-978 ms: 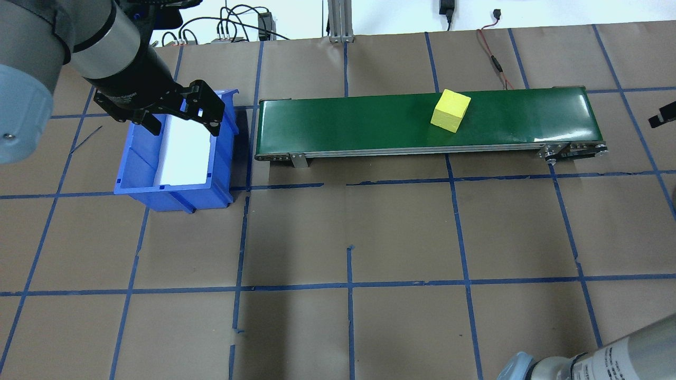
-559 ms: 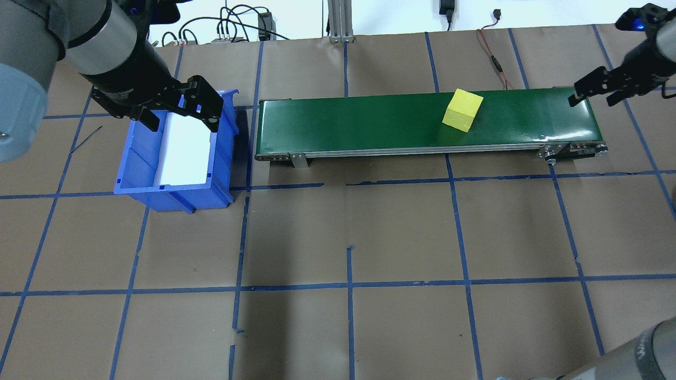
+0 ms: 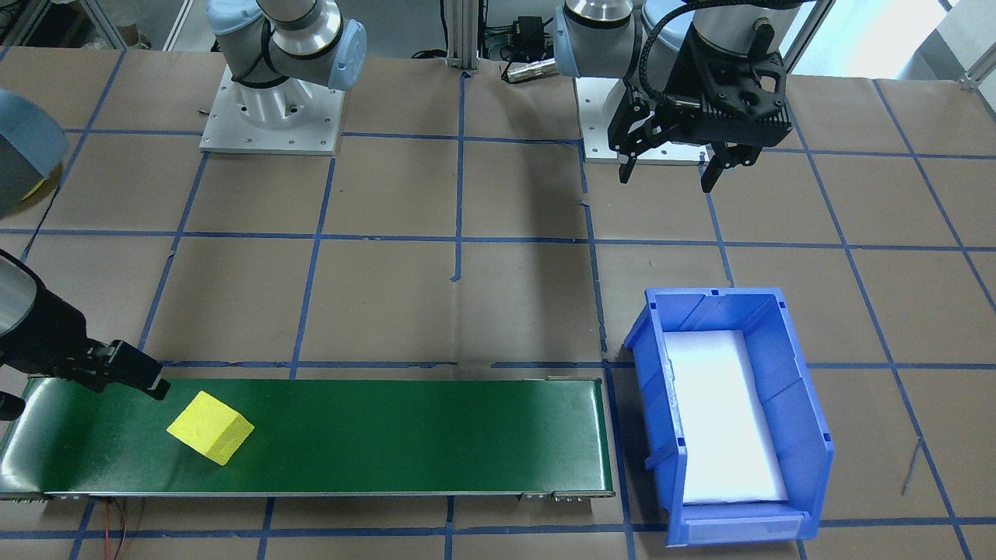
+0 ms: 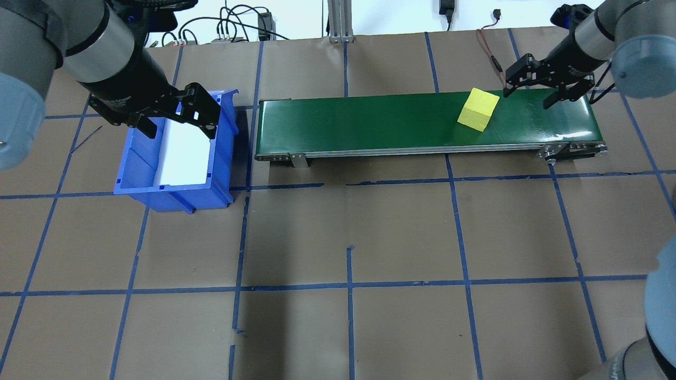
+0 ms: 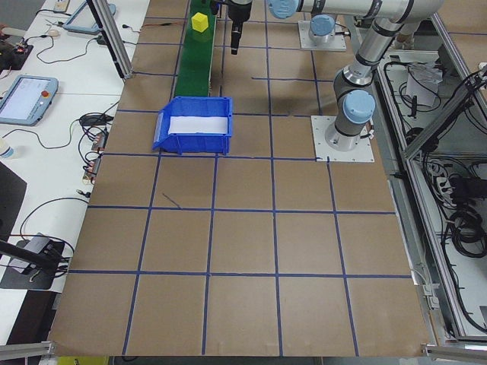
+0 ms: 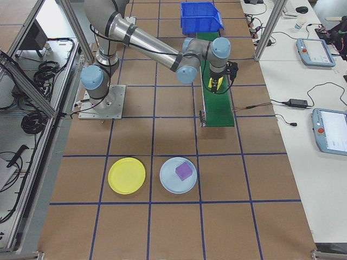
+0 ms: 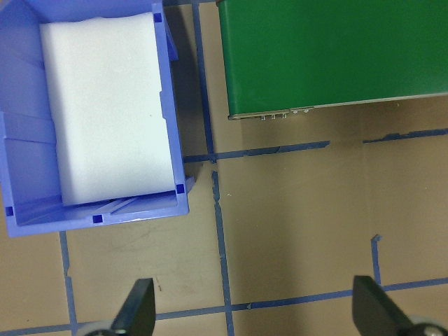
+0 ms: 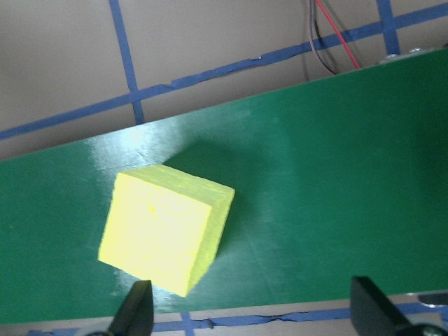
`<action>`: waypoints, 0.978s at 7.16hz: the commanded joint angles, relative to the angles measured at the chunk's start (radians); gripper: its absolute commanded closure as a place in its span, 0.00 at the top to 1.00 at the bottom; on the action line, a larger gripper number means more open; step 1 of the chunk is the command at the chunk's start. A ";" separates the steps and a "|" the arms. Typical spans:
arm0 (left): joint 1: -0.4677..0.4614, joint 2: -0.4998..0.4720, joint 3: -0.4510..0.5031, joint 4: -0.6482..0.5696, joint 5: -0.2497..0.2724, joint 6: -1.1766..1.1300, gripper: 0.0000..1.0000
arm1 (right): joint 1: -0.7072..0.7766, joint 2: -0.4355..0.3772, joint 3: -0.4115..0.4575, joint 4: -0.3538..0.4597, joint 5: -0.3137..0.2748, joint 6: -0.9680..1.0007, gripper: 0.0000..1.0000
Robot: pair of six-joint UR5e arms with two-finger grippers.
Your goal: Move block left to right into plate
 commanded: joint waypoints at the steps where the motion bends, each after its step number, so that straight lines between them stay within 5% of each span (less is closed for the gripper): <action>1: -0.006 0.007 0.017 0.005 -0.010 0.002 1.00 | 0.016 0.030 -0.003 -0.044 0.085 0.234 1.00; 2: -0.008 0.007 0.016 0.008 -0.062 0.001 1.00 | 0.014 0.062 -0.003 -0.050 0.090 0.238 1.00; 5: -0.008 0.004 0.010 0.008 -0.068 0.002 1.00 | 0.014 0.165 -0.003 -0.156 0.090 0.236 0.99; 6: -0.008 0.004 0.014 0.009 -0.068 0.002 1.00 | 0.012 0.165 0.000 -0.158 0.087 0.233 0.90; 7: -0.008 0.007 0.017 0.009 -0.070 0.002 1.00 | 0.012 0.162 0.001 -0.158 0.075 0.226 0.57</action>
